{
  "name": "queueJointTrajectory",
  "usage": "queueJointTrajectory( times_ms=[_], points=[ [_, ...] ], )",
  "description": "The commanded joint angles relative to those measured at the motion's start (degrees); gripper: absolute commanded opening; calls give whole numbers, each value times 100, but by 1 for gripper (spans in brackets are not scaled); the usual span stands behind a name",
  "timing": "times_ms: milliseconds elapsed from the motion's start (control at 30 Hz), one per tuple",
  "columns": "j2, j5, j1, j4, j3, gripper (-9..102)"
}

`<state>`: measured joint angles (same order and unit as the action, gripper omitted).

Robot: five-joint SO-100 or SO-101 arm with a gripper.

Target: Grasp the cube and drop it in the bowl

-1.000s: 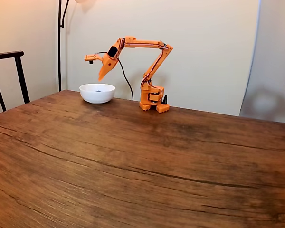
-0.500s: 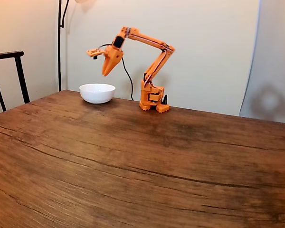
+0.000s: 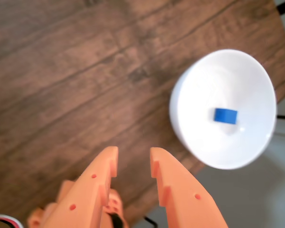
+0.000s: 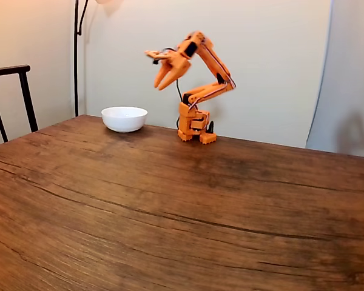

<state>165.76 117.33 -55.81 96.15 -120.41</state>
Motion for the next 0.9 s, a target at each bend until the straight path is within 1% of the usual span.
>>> queueJointTrajectory(
  times_ms=[0,167,267,300,433,533,700,867],
  points=[
    [519,-360,448,114,-193,8],
    [1397,-888,1406,18,-782,7],
    [1854,-1125,1916,9,-1081,-1],
    [1986,-1213,2074,9,-1143,-1],
    [2452,-1292,2584,9,-1318,-1],
    [2461,-1292,2936,-97,-1354,-1],
    [2461,-1292,3604,-800,-1767,-1],
    [2461,-1292,4377,-1784,-2566,-1]
  ],
)
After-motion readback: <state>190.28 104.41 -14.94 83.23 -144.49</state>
